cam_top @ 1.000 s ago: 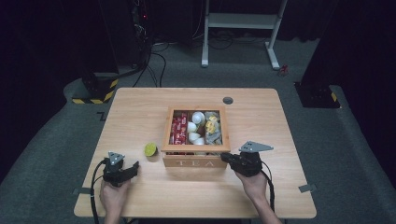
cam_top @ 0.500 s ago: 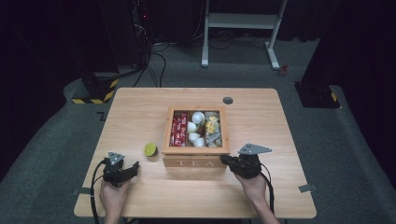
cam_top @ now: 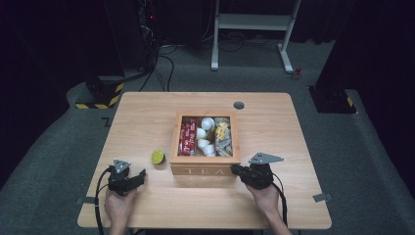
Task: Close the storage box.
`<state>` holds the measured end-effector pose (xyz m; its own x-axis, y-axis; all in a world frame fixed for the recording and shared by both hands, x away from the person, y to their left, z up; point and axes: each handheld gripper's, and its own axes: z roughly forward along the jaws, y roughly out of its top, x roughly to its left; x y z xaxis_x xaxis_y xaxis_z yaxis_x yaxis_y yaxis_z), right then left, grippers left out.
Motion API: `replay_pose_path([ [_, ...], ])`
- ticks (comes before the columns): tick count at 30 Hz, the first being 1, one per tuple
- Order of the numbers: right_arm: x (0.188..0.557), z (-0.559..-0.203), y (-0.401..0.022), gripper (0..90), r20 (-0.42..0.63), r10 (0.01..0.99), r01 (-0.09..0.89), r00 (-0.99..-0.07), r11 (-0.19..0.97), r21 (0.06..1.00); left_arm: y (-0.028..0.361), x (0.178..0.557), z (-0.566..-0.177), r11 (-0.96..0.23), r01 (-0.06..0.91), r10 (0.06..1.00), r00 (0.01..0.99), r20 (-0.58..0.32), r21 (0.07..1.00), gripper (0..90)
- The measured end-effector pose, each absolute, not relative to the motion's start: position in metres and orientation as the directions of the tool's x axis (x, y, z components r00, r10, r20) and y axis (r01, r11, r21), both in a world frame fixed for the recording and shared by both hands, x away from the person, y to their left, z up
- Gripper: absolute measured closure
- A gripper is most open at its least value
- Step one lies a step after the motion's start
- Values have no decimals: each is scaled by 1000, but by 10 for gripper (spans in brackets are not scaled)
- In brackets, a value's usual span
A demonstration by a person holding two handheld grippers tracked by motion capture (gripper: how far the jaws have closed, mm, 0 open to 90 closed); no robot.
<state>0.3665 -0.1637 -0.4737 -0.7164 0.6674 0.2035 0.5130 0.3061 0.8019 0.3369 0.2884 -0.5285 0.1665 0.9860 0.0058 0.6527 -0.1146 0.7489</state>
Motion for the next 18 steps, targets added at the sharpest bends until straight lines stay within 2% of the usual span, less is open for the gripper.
replay_pose_path([
  [18,358,-476,-171,664,156,681,497,-715,338,799,289,337,-528,-115,653,986,167,5,748,299],
])
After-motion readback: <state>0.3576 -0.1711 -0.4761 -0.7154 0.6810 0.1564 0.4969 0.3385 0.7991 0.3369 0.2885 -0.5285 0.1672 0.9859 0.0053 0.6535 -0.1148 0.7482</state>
